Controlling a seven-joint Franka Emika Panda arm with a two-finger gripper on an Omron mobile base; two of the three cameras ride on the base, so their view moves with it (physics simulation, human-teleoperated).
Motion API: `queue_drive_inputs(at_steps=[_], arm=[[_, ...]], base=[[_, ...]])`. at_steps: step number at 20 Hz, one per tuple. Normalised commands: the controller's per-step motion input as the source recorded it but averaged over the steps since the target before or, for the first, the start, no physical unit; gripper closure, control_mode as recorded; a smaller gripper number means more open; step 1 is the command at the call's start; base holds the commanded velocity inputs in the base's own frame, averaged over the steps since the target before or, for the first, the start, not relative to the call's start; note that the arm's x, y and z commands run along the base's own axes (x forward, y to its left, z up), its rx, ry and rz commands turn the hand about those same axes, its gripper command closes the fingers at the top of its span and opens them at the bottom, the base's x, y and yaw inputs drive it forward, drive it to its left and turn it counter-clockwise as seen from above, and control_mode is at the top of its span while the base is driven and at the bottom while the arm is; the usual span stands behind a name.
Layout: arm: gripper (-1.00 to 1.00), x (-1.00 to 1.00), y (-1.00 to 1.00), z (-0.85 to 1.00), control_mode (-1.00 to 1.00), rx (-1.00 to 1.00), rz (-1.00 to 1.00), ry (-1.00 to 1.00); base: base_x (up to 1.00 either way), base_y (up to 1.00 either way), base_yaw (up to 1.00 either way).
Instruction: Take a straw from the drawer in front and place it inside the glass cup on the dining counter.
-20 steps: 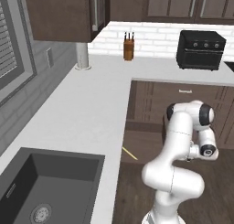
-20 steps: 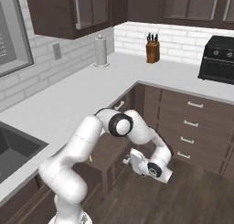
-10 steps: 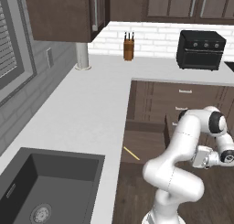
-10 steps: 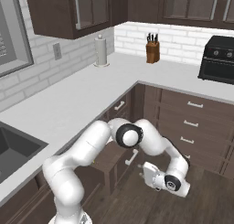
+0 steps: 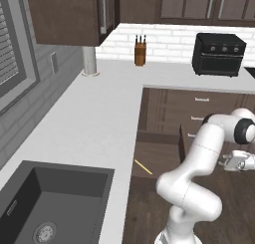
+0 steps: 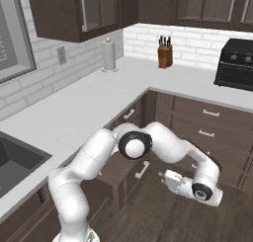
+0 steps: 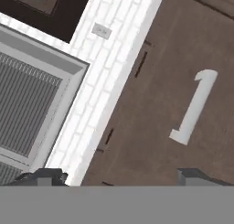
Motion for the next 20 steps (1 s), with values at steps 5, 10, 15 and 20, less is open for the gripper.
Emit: queue_drive_inputs(at_steps=[5, 10, 15, 20], arm=[[-1.00, 0.00, 0.42, 1.00, -1.00, -0.43, 0.00, -0.02], [-1.00, 0.00, 0.63, 1.00, -1.00, -0.51, -0.01, 0.03], [-1.00, 0.11, 0.82, 0.52, -1.00, -0.38, -0.04, 0.21], [-1.00, 0.20, 0.69, 0.00, -1.00, -0.11, -0.05, 0.30]], base=[[0.00, 0.00, 0.00], [0.00, 0.00, 0.00], [0.00, 0.00, 0.00], [0.00, 0.00, 0.00]])
